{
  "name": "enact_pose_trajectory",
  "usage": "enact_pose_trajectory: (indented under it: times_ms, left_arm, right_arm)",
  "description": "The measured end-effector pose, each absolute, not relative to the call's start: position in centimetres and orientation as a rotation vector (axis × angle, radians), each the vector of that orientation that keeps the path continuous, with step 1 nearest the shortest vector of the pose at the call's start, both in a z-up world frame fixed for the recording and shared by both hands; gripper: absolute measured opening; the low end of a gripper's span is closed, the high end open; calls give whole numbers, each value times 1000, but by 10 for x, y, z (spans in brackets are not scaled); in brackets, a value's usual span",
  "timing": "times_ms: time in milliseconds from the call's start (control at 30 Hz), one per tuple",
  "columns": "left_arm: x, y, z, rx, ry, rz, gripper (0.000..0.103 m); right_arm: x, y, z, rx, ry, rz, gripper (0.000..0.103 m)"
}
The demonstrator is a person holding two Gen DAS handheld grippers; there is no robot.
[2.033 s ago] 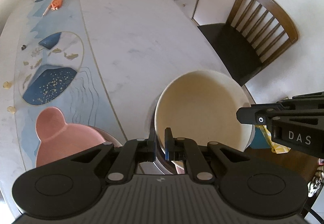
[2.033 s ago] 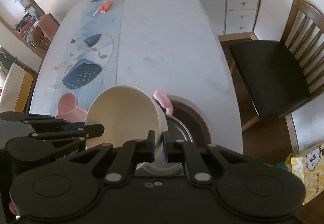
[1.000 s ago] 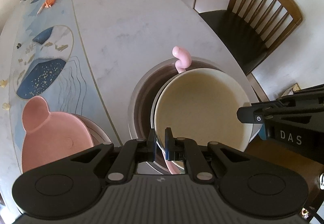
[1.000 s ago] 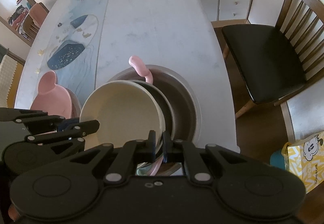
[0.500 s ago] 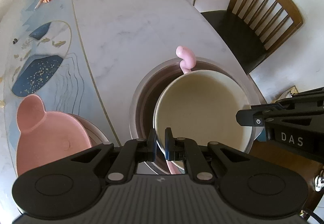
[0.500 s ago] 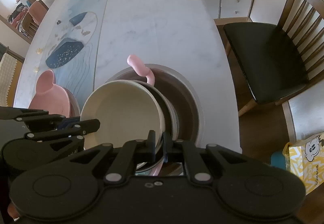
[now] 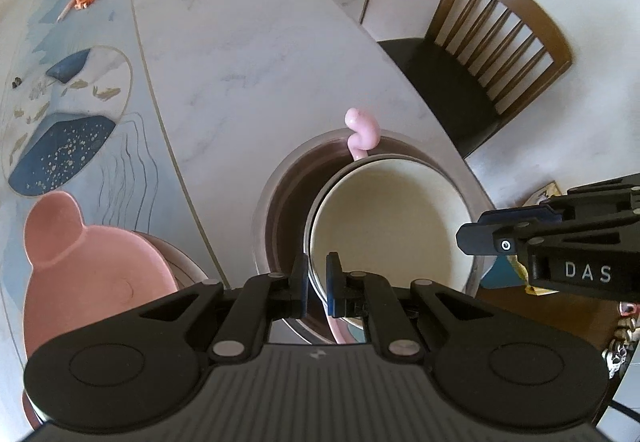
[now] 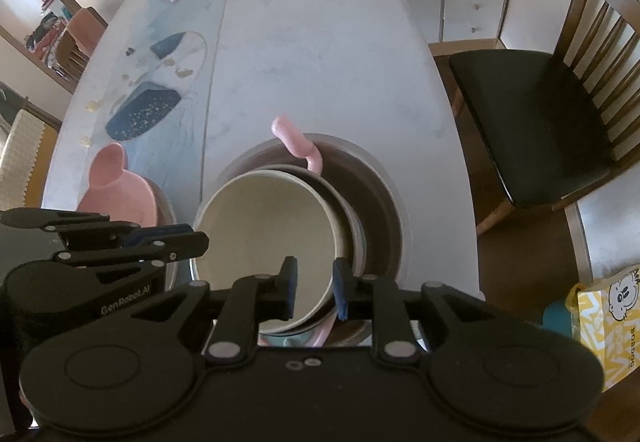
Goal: Organize plates and bowls
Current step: 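Lower the cream bowl into the pink saucepan with both grippers, then open both grippers to release the cream bowl, then move both open grippers to the rim of the steel bowl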
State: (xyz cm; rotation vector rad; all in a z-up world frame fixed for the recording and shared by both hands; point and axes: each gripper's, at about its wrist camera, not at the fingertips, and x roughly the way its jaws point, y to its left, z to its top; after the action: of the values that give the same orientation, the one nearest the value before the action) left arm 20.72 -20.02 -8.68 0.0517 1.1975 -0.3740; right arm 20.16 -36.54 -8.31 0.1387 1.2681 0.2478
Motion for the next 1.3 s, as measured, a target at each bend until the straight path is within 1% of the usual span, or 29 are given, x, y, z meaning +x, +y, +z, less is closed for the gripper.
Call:
enact_pose_trajectory:
  times_ms: [367,500,567,633,667,733,767,800,833,867,900,933,967,1067,1133,1300]
  left_arm:
    - [197,-183,-66,37,1146,-396,8]
    - [191,-175,-61,33,1128,-398,10]
    - [188,-169,-59,29,1121,-396,16]
    - [184,-163,-57,27,1110,-397,31]
    - [182,-160,-56,28,1102,-396,35]
    - [178,-154,-53,28,1084,-394,58]
    - [176,-151,-52,25,1076,-392,62]
    - [174,-148,-51,19,1070,-392,67]
    - [173,-145,-50,13,1067,-396,68]
    - [172,-143,-50,7,1068,-401,68]
    - [172,-141,-51,0,1072,-404,68]
    - [172,-139,-52,-8,1075,-401,70]
    - [172,-137,-53,-16,1078,-395,71]
    - [171,-134,-58,-32,1083,-375,72]
    - [171,-133,-62,-41,1083,-353,72]
    - [176,-132,-79,-100,1096,-284,72]
  right_arm:
    - [192,-370,-67,161,1229,277,31]
    - [187,-370,-60,164,1197,295,38]
    - [184,-371,-56,170,1181,301,42]
    - [180,-371,-53,171,1161,302,50]
    - [178,-371,-51,171,1151,299,52]
    - [174,-371,-48,179,1134,288,57]
    - [172,-371,-46,183,1126,280,59]
    - [170,-371,-44,188,1118,275,62]
    - [168,-371,-42,189,1108,270,66]
    - [167,-373,-40,188,1100,265,67]
    - [166,-374,-39,189,1093,264,71]
    - [166,-375,-38,191,1091,261,77]
    - [167,-376,-37,189,1089,257,80]
    - [171,-379,-38,176,1092,259,82]
    - [177,-382,-42,154,1094,270,86]
    - [198,-397,-60,135,1127,312,87]
